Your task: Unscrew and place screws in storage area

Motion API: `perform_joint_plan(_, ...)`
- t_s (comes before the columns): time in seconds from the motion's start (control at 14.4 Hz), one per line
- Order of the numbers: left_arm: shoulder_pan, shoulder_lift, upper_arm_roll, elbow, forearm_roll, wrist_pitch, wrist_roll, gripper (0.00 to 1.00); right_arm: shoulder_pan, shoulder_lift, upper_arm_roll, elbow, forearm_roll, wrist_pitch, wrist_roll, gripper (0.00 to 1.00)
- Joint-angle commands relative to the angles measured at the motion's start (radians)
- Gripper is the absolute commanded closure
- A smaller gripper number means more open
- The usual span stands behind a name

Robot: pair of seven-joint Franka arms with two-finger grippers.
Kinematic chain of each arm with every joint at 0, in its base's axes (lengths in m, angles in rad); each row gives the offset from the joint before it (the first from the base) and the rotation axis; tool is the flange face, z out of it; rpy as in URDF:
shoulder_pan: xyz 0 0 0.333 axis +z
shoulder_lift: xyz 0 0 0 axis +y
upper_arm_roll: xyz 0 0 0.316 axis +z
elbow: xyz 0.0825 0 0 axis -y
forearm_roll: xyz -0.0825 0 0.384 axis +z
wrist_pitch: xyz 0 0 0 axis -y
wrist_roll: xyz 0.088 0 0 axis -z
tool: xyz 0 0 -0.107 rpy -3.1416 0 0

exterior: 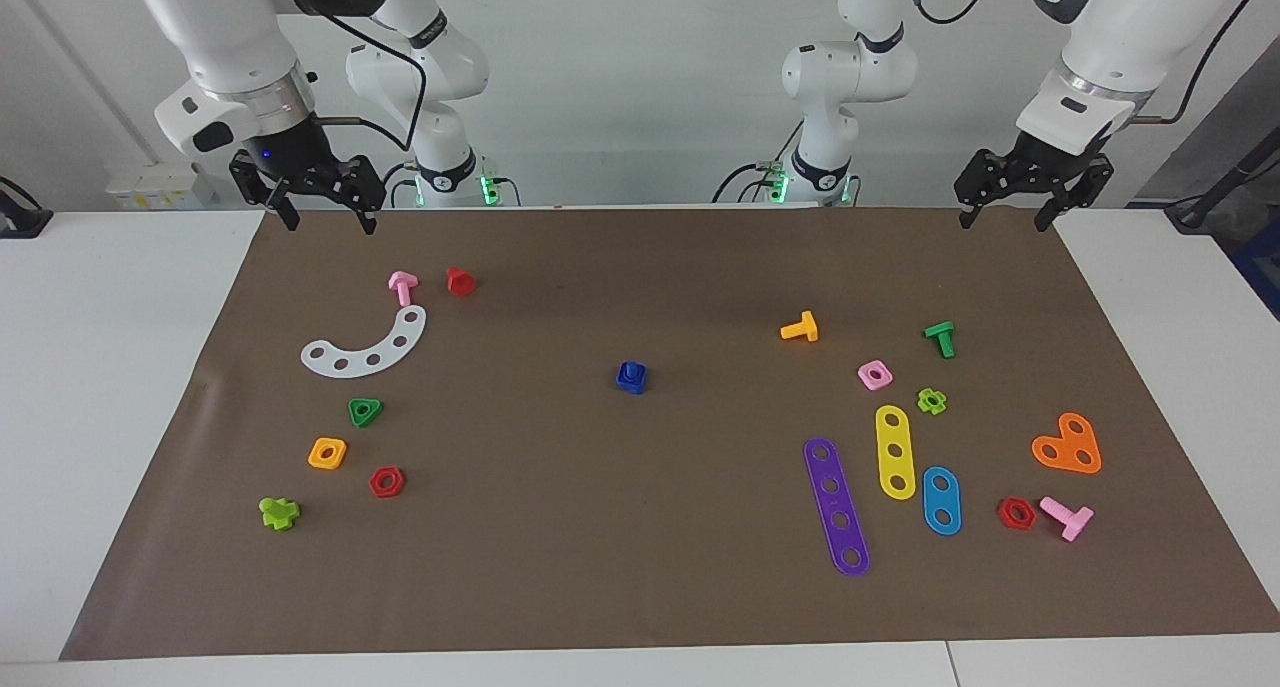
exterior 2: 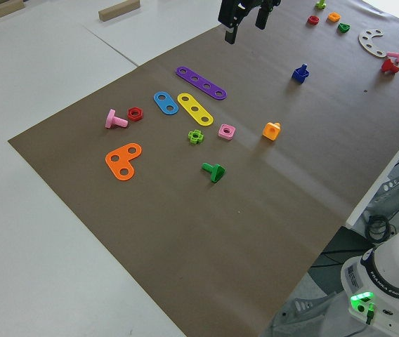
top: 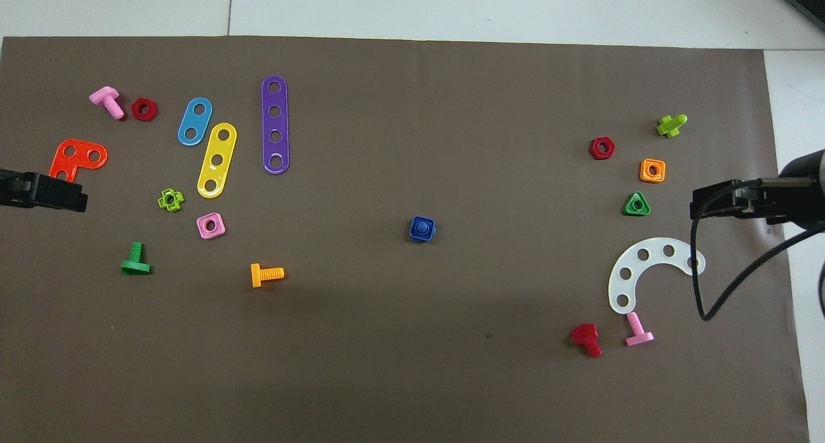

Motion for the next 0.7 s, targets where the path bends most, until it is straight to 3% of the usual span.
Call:
perform_joint_plan(0.0, 0.018, -0.014, -0.014, -0.01, -0.012, -0.005, 0.004, 0.0, -0.006, -0.003, 0.0, 0.001, 0.005, -0.012, -0.025, 0.0)
perform_joint_plan(0.42, -0.01, -0.039, -0.016, -0.059, -0.012, -0.007, -0.002, 0.0, -0.004, -0.003, 0.0, 0.001, 0.005, -0.014, -0.025, 0.0)
perform_joint_plan(0.63, -0.018, -0.051, -0.106, -0.115, -0.012, 0.126, -0.074, 0.0, -0.006, -0.003, 0.0, 0.001, 0.005, -0.014, -0.025, 0.0)
